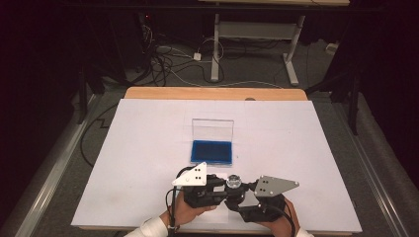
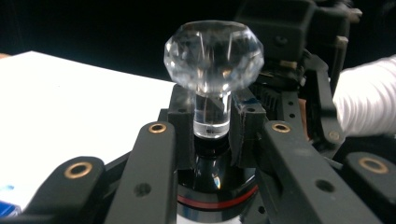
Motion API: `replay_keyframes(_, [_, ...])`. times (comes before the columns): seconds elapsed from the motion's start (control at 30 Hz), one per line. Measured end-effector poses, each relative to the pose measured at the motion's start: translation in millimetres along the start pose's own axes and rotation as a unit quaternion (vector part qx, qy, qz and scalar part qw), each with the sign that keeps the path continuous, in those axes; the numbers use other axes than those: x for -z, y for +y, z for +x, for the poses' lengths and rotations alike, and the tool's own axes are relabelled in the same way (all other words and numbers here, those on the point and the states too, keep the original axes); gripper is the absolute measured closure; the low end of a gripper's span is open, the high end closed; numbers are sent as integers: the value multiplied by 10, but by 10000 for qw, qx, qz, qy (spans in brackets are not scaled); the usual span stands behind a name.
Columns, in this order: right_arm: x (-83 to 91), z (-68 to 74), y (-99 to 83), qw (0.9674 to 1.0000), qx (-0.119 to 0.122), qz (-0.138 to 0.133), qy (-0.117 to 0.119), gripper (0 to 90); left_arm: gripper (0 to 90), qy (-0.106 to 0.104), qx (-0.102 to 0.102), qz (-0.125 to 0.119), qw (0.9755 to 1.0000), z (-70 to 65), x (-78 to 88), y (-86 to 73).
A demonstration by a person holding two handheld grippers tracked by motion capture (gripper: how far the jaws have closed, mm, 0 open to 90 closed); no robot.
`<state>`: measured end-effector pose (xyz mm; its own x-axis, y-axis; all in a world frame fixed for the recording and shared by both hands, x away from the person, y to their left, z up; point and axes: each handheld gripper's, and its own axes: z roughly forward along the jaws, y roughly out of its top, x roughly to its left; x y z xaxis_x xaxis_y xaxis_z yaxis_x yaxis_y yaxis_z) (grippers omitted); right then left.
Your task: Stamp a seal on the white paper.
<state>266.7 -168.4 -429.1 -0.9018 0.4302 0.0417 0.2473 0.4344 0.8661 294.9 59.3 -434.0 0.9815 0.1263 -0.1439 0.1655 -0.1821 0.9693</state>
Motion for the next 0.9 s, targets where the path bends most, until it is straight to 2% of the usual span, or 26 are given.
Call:
replay_keyframes(0.07, [-8, 19, 3, 9997, 166, 49, -193, 388, 719, 52, 5, 62, 10000, -10, -7, 6])
replay_keyframes(0.2, [-25, 33, 7, 9992, 283, 153, -249, 388, 713, 88, -81, 123, 9999, -23, -7, 13])
replay_keyframes(0.27, [-27, 37, -1, 9990, 309, 146, -278, 388, 699, 127, 10, 115, 9999, -23, -19, 5])
replay_keyframes(0.33, [-39, 45, -2, 9988, 347, 222, -279, 387, 623, 160, 76, 142, 9997, -11, -30, 2])
replay_keyframes(0.4, [-44, 53, -4, 9988, 346, 207, -264, 387, 604, 237, 133, 124, 9996, -14, -34, 6])
replay_keyframes(0.47, [-33, 50, 8, 9987, 380, 191, -288, 387, 539, 223, 148, 75, 9996, -13, -26, 7])
replay_keyframes(0.6, [-32, 43, 1, 9990, 344, 167, -252, 387, 588, 176, 103, 90, 9998, 0, -13, 2])
replay_keyframes(0.63, [-33, 45, 1, 9988, 360, 181, -264, 387, 642, 66, 77, 69, 9999, -2, -10, 0])
replay_keyframes(0.67, [-30, 40, 1, 9988, 355, 186, -287, 387, 694, 92, 46, 70, 9999, -15, -12, 4])
replay_keyframes(0.7, [-26, 31, 0, 9989, 352, 168, -268, 387, 707, 162, 4, 69, 9998, -28, -14, 6])
replay_keyframes(0.77, [-19, 28, -1, 9989, 367, 163, -261, 387, 717, 161, -36, 94, 9998, -30, -17, 11])
replay_keyframes(0.83, [-21, 25, -7, 9990, 329, 151, -244, 387, 718, 132, -15, 64, 9999, -26, -28, 11])
replay_keyframes(0.9, [-20, 19, -11, 9990, 334, 173, -230, 387, 720, 211, -8, 155, 9997, -42, -29, 18])
